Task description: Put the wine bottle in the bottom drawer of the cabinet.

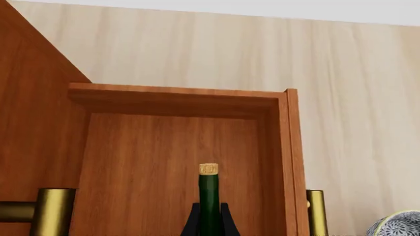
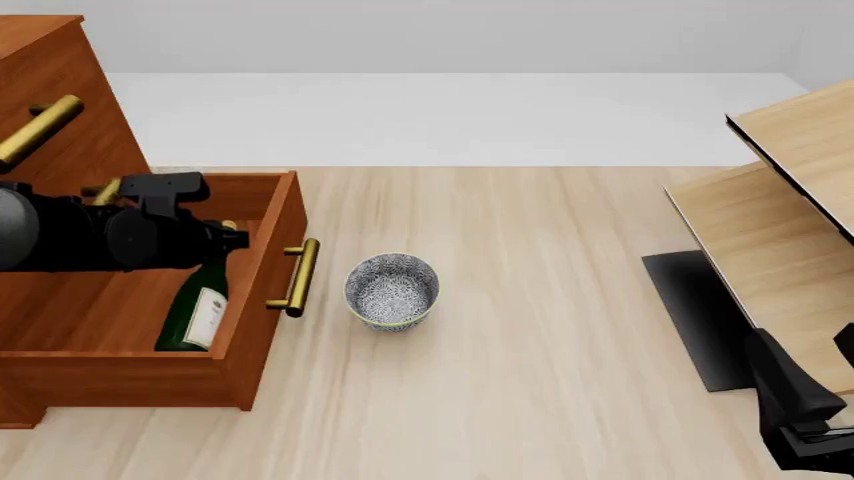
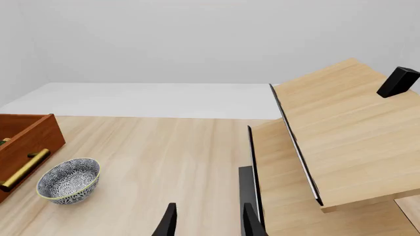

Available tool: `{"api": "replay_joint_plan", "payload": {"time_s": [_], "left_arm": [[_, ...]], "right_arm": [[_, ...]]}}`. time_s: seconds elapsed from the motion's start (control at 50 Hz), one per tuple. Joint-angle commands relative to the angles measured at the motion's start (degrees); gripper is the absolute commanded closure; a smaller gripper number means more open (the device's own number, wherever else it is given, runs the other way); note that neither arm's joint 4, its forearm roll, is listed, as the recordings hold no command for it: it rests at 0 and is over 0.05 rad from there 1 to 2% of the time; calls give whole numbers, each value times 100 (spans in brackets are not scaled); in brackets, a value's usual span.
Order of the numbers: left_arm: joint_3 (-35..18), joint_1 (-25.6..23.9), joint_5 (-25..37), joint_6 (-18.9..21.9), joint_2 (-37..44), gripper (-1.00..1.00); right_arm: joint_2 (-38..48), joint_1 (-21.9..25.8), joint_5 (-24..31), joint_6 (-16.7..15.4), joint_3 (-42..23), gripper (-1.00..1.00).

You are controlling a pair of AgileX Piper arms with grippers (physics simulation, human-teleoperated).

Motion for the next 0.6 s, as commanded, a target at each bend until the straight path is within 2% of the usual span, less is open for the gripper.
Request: {"api": "replay_joint_plan", "payload": {"time_s": [0.02,0.38,0.4,0.6], "left_arm": [[52,-19,17,59,4,100],[20,77,28,136,-32,100],[20,67,32,128,-38,-100],[-33,110,105,145,-101,-100]], "right_arm": [[13,4,-11,1,0,-100],[-1,16,13,3,0,-100],[-1,15,11,2,0,-100],[5,17,11,8,0,-100]]}}
